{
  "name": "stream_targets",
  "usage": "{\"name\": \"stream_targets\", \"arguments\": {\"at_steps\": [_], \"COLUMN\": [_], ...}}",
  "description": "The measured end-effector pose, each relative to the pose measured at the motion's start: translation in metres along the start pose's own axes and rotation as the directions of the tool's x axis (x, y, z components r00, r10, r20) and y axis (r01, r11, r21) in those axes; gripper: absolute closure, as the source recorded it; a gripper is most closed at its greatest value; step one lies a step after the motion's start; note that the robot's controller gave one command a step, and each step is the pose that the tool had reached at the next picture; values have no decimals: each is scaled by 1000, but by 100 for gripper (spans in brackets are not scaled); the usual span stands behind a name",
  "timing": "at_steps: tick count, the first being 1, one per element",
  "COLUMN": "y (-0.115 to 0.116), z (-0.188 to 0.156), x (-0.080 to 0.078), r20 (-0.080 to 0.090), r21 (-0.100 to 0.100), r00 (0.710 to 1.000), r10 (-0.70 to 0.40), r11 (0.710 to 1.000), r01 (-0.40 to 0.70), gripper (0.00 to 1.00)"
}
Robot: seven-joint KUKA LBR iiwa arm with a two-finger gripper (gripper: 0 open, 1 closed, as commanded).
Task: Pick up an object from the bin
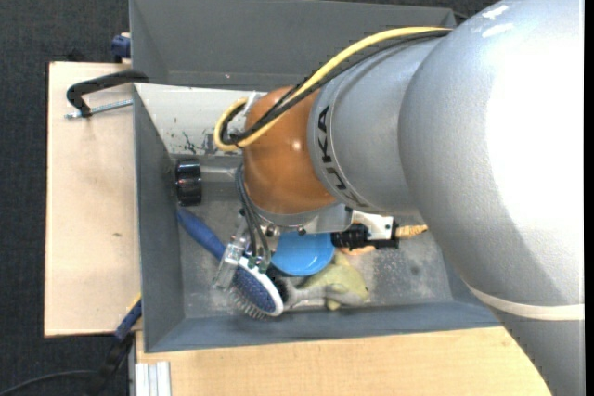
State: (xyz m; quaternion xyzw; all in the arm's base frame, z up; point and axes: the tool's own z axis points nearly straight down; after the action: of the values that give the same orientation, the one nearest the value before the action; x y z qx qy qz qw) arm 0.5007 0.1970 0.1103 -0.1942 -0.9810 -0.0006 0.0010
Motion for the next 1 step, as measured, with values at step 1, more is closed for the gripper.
{"name": "stream_targets", "arguments": {"at_steps": [1], "y": [11], "z": [42], "x": [8], "r20": [-2], "r21": [2], "r00": [998], "r10": [60], "r11": [998], "r01": [-60], "gripper": [0]}}
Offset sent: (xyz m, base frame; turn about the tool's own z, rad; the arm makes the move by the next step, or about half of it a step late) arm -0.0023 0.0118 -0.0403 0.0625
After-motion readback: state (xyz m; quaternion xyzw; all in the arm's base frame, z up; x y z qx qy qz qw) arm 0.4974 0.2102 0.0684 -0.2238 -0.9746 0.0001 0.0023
